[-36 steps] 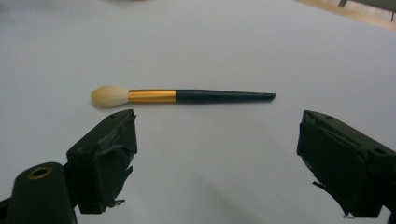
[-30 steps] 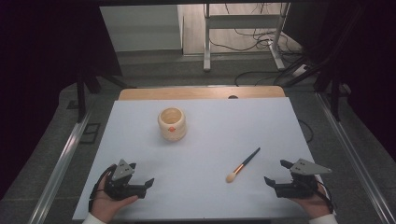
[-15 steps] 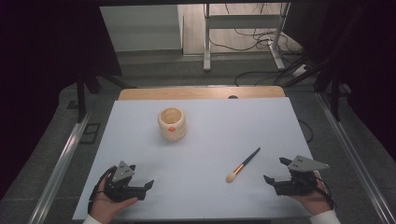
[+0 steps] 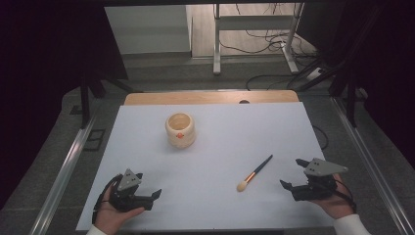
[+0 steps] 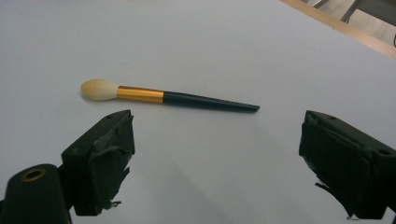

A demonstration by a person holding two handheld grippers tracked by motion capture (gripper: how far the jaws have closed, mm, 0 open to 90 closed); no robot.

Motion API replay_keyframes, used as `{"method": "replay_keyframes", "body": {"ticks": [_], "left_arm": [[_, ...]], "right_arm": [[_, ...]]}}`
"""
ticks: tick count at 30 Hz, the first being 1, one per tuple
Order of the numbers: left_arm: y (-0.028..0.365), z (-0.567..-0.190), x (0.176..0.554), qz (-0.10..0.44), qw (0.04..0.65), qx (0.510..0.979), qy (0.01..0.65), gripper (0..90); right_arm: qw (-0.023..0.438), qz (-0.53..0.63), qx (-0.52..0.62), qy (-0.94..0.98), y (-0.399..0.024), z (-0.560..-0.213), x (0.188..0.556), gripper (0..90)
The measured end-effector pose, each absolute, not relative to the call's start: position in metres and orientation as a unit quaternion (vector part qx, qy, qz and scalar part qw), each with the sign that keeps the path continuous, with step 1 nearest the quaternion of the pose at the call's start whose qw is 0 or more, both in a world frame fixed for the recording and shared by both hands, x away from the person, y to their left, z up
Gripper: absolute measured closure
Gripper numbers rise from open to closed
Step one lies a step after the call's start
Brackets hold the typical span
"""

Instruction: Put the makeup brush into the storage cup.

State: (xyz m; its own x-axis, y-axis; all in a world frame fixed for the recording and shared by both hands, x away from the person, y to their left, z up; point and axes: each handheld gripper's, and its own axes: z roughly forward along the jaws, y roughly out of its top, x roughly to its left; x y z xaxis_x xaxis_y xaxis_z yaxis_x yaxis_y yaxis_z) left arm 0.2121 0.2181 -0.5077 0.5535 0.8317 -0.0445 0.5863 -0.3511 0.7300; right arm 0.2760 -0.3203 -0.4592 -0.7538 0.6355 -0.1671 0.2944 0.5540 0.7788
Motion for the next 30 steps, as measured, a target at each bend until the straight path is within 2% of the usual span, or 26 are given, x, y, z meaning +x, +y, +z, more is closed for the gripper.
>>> {"method": "replay_keyframes", "body": {"ticks": [15,30], "left_arm": [[0.219,-0.507,0.212,0.169,0.362,0.804,0.44,12.1],[0.219,-0.508,0.211,0.17,0.357,0.806,0.441,11.9]], "right_arm": [[0.206,0.365,0.235,0.877,-0.309,-0.436,0.292,9.4],[0.192,0.335,0.181,0.904,-0.301,-0.431,0.314,10.1]]}}
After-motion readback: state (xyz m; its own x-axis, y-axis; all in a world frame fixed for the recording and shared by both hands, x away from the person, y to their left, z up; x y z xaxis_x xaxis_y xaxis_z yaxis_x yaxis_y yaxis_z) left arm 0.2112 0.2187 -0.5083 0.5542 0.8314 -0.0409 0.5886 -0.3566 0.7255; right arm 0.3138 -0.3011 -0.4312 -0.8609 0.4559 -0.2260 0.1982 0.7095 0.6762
